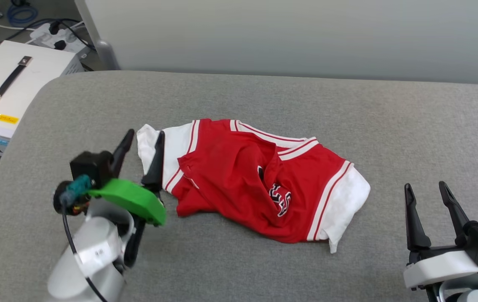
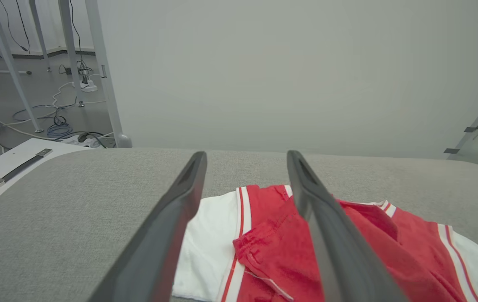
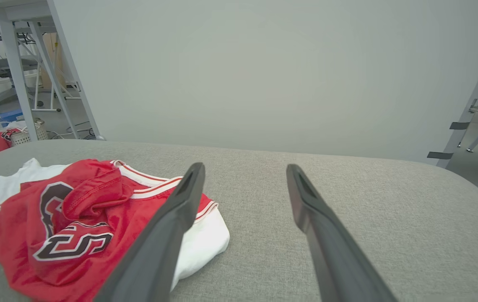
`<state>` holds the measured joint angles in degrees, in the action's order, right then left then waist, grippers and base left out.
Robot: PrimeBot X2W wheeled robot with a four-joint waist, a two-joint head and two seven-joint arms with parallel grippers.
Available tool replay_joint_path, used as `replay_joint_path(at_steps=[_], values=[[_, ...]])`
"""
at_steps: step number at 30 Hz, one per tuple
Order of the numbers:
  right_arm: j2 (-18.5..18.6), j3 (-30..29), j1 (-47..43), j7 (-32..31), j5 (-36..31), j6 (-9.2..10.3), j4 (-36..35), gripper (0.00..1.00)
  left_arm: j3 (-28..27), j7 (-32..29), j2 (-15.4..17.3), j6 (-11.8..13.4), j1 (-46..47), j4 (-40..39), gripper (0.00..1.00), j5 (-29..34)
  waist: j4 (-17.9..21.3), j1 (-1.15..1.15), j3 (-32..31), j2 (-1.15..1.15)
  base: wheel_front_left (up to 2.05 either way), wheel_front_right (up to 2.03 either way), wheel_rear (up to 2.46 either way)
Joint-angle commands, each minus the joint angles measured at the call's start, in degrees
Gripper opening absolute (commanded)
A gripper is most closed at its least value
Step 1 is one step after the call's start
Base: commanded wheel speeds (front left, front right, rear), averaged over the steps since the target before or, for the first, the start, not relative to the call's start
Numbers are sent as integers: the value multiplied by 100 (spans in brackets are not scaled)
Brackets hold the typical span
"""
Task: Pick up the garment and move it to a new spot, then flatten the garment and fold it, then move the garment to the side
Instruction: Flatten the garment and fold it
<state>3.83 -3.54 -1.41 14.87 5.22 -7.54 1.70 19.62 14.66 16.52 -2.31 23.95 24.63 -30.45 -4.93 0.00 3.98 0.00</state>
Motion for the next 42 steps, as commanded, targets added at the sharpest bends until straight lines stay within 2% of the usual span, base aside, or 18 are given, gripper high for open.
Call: replay_joint_path(at_steps=[1, 7, 13, 18, 24, 28, 34, 42], values=[[13, -24, -79, 13, 5, 5, -29, 100, -54, 30, -67, 39, -270, -244, 100, 71, -97, 0, -79, 0, 0, 0, 0], [39, 4, -203, 13, 24, 5, 0, 100, -189, 32, -362, 94, -1375, -1437, 100, 331, -216, 0, -145, 0, 0, 0, 0], [111, -33, -170, -233, 92, 5, 8, 100, -334, 33, -465, 102, -1745, -1804, 100, 502, -369, 0, -45, 0, 0, 0, 0], [382, 24, 82, -1307, 207, 5, 34, 100, -392, 33, -505, 39, -1615, -1859, 100, 598, -529, 0, 114, 0, 0, 0, 0], [704, 161, 651, -3267, 657, 5, 338, 100, -476, 33, -639, -8, -1527, -1806, 100, 703, -707, 0, 327, 0, 0, 0, 0], [868, 128, 1001, -4139, 776, 5, 534, 100, -520, 33, -724, -85, -1509, -1735, 100, 750, -849, 0, 431, 0, 0, 0, 0], [1078, 201, 1296, -4816, 696, 5, 714, 100, -582, 33, -837, -187, -1418, -1674, 100, 818, -1040, 0, 631, 0, 0, 0, 0], [1228, 563, 1498, -5086, 625, 5, 1047, 100, -687, 33, -957, -283, -1308, -1636, 100, 933, -1193, 0, 894, 0, 0, 0, 0]])
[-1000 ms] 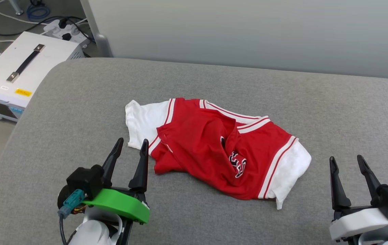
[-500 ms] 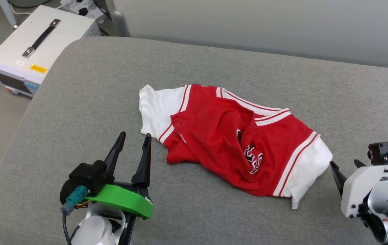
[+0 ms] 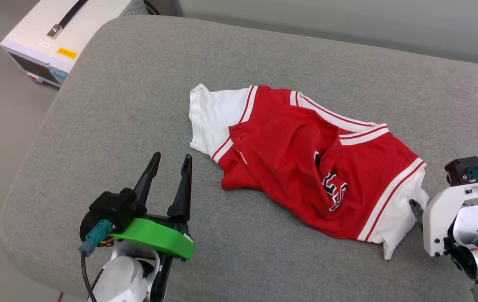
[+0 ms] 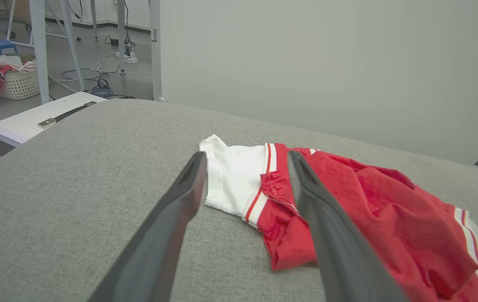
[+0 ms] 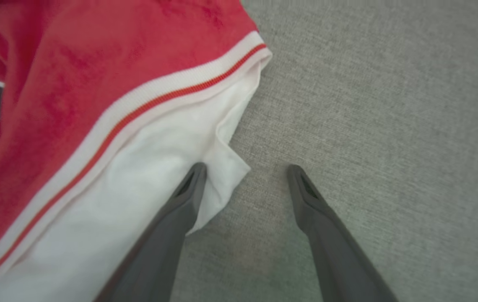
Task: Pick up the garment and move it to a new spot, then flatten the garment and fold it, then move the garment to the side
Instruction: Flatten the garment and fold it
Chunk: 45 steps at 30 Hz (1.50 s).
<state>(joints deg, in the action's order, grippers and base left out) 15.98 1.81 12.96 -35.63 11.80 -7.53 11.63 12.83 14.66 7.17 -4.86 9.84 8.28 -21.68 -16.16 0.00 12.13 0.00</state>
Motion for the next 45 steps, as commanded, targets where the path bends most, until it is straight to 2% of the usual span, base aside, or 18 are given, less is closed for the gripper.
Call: replay_joint_path(at_steps=[1, 3, 4, 5, 10, 14, 20, 27, 29, 32, 33, 34, 38, 39, 45], values=[[12, 72, 70, -27, -23, 4, 98, 100, -12, 33, -30, -38, 110, 11, 100, 70, -78, 0, 93, 0, 0, 0, 0], [8, 175, 83, 4, -12, 4, 205, 100, -25, 33, -47, -61, 119, 35, 100, 96, -88, 0, 116, 0, 0, 0, 0], [14, 335, 97, 90, 50, 4, 374, 40, -51, 34, -62, -93, 125, 80, 100, 118, -79, 0, 134, 0, 0, 0, 0], [30, 402, 105, 144, 54, 4, 417, 0, -59, 34, -64, -103, 129, 107, 100, 124, -69, 0, 120, 0, 0, 0, 0], [214, 481, 95, 406, 25, 4, 514, 0, -83, 34, -62, -136, 126, 248, 100, 143, 18, 0, -52, 0, 0, 0, 0], [558, 422, 44, 469, -26, 4, 458, 0, -58, 34, -58, -158, 80, 350, 100, 155, 103, 0, -253, 0, 0, 0, 0], [1355, 364, 42, 344, -30, 4, 330, 0, -6, 34, -63, -180, 56, 411, 100, 153, 168, 0, -365, 0, 0, 0, 0], [2578, 628, 366, 306, -125, 4, 479, 0, 46, 34, -82, -199, 163, 394, 100, 142, 123, 0, -122, 0, 0, 0, 0], [2815, 733, 494, 340, -165, 4, 670, 0, 57, 34, -91, -205, 204, 402, 100, 137, 89, 0, -45, 0, 0, 0, 0], [2951, 818, 697, 442, -204, 4, 1026, 0, 61, 34, -103, -211, 248, 428, 100, 133, 49, 0, 23, 0, 0, 0, 0], [2975, 825, 776, 529, -286, 4, 1172, 69, 67, 34, -107, -214, 263, 439, 100, 135, 34, 0, 40, 0, 0, 0, 0], [2976, 826, 831, 592, -347, 4, 1304, 100, 71, 34, -110, -216, 274, 449, 100, 136, 25, 0, 48, 0, 0, 0, 0], [2745, 673, 1049, 938, -447, 4, 1812, 100, 75, 34, -113, -222, 308, 497, 100, 139, 22, 0, 19, 0, 0, 0, 0], [2484, 551, 1131, 1245, -477, 4, 2041, 100, 47, 34, -103, -224, 297, 521, 100, 144, 97, 0, -86, 0, 0, 0, 0], [1910, -18, 1218, 2130, -414, 4, 2056, 100, 44, 34, -96, -230, 231, 556, 100, 138, 343, 0, -403, 0, 0, 0, 0]])
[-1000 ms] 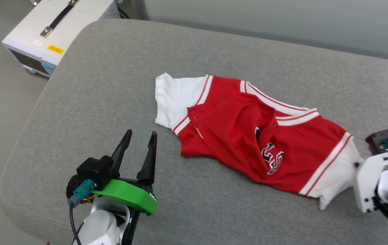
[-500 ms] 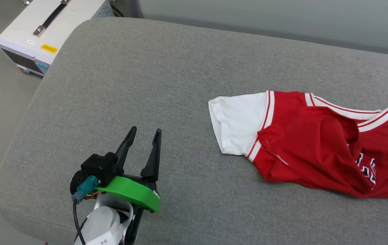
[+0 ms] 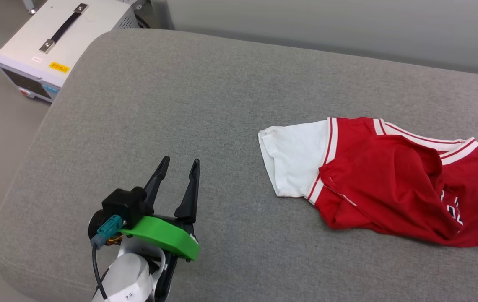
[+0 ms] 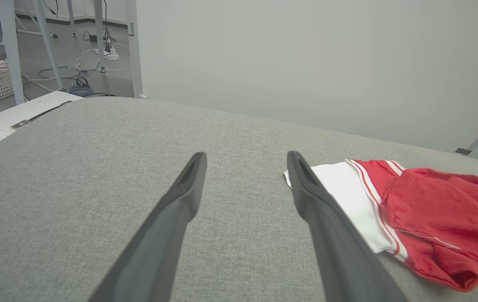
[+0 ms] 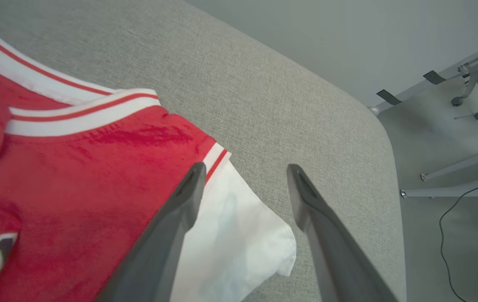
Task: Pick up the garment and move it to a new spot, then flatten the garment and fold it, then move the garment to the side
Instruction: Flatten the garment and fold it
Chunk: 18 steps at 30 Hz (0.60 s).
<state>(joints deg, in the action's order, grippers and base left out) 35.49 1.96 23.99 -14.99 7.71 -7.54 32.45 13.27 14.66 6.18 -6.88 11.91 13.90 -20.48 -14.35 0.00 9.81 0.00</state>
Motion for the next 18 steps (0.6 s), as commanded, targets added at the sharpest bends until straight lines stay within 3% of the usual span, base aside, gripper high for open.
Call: replay_joint_path(at_steps=[1, 9, 18], values=[[-180, -164, 99, 260, 44, 5, -92, 100, -2, 34, 3, -28, 5, -3, 100, 14, 218, 0, -238, 0, 0, 0, 0], [-1169, -758, -449, 1341, 503, 5, -1256, 100, 12, 34, -13, -32, -156, -55, 100, -81, 619, 0, -575, 0, 0, 0, 0], [-2284, -996, -1748, 1696, 692, 5, -2884, 100, 88, 34, -59, -35, -293, -92, 100, -195, 883, 0, -664, 0, 0, 0, 0]])
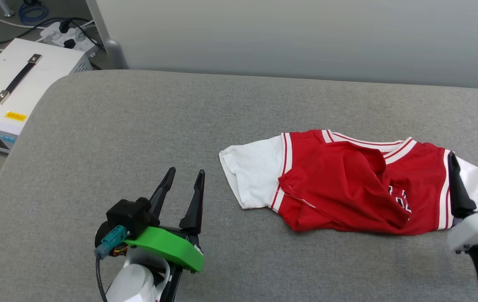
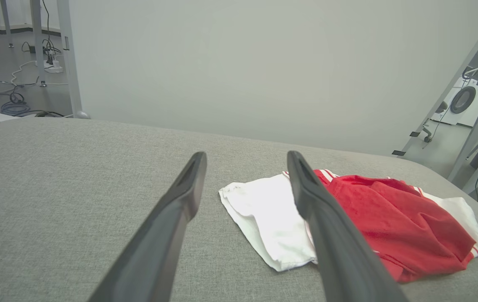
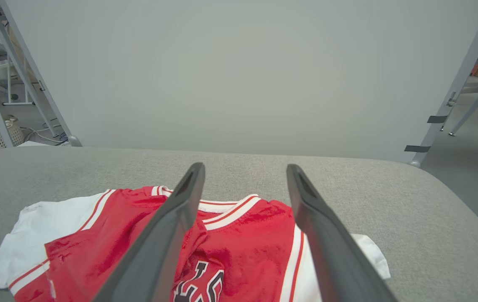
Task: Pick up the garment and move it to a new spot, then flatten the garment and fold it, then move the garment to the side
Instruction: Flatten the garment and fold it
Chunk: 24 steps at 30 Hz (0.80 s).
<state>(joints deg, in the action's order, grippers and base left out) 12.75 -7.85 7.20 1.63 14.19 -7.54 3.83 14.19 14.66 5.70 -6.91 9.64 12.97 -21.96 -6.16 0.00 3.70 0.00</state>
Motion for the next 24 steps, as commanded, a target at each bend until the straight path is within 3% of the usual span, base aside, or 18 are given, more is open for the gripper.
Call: replay_joint_path(at_steps=[1, 7, 14, 24], values=[[-107, -48, -217, 41, 26, 5, -133, 100, 5, 34, -21, -34, -85, 4, 100, -63, 80, 0, -55, 0, 0, 0, 0], [-344, -4, -686, -13, -86, 5, -431, 100, 35, 34, -60, -42, -209, 44, 100, -108, 115, 0, -49, 0, 0, 0, 0], [-189, 195, -672, -329, -170, 5, -692, 100, 119, 34, -84, -50, -131, 66, 100, -84, -68, 0, 67, 0, 0, 0, 0], [557, 1254, 30, -2335, 218, 5, -449, 100, 178, 34, -123, -55, 13, 129, 100, -67, -430, 0, 322, 0, 0, 0, 0]])
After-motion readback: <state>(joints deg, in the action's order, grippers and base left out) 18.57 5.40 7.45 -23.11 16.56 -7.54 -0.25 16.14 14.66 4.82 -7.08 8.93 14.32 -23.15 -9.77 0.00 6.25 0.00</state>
